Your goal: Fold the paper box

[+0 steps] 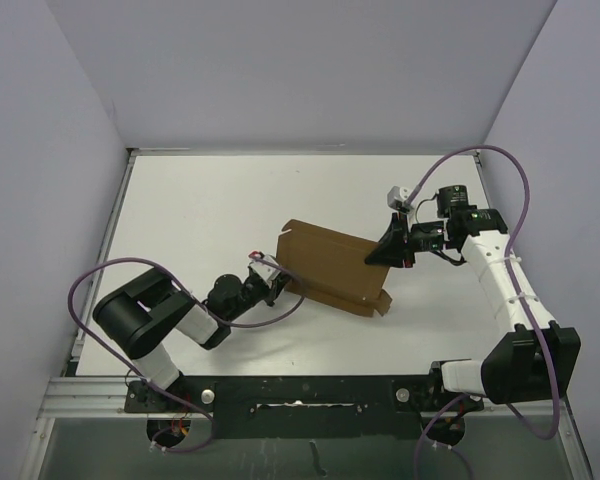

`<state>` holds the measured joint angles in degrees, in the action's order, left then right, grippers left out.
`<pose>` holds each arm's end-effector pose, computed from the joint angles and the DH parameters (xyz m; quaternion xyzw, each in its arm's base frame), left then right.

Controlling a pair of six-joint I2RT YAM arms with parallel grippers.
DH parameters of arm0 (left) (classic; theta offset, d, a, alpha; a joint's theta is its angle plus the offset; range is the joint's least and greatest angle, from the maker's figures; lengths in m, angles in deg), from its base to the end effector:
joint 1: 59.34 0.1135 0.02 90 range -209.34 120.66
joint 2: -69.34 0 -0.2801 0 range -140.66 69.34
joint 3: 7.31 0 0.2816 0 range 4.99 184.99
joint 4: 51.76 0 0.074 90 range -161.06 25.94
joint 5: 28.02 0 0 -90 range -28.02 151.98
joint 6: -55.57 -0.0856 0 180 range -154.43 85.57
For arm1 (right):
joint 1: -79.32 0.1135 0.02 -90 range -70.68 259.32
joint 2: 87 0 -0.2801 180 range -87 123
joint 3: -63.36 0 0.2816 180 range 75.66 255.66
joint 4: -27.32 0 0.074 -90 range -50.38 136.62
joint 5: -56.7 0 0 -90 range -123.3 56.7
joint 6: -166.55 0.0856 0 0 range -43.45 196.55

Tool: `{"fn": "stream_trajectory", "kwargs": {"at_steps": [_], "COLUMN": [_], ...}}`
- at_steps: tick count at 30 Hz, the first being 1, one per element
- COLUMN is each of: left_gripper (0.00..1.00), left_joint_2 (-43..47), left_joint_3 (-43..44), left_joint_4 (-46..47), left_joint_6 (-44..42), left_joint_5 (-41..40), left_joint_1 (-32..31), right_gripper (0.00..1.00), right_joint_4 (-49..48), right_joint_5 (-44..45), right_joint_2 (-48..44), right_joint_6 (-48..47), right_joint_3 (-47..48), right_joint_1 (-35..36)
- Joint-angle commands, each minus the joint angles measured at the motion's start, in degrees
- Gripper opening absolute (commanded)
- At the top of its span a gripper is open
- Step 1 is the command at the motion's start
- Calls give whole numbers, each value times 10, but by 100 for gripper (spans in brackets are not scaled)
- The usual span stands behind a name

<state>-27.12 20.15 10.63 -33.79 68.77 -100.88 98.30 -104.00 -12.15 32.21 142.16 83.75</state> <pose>0.2256 -0.2134 0.1106 0.2973 0.6846 -0.2802 0.6036 0.2606 0.1012 0.3091 -0.4349 0.6804 0.4775 0.3462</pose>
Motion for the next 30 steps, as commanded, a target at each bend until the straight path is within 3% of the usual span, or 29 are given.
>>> {"fn": "stream_trajectory", "kwargs": {"at_steps": [1,3,6,10,21,24,27,30], "left_gripper": [6,0,0,0,0,0,14,20], "left_joint_2": [26,45,79,101,171,182,189,192], "left_joint_3": [23,30,50,60,144,140,133,132], "left_joint_4": [-2,-59,-162,-232,-510,-519,-514,-514], "left_joint_6": [-4,-8,3,16,50,64,81,92], "left_joint_5": [-37,-74,-147,-203,-233,-196,-173,-159], "left_joint_1": [-14,-30,-49,-52,-52,-51,-51,-51], "right_gripper": [0,0,0,0,0,0,0,0], "right_joint_4": [-19,-42,-76,-140,-185,-207,-220,-230], "right_joint_5": [13,25,39,76,132,109,103,93], "right_joint_2": [1,1,1,0,20,28,36,46], "right_joint_6": [22,52,93,176,305,331,338,344], "right_joint_3": [-6,-9,-9,-4,62,50,32,17], "right_joint_1": [6,7,12,23,52,52,49,42]}}
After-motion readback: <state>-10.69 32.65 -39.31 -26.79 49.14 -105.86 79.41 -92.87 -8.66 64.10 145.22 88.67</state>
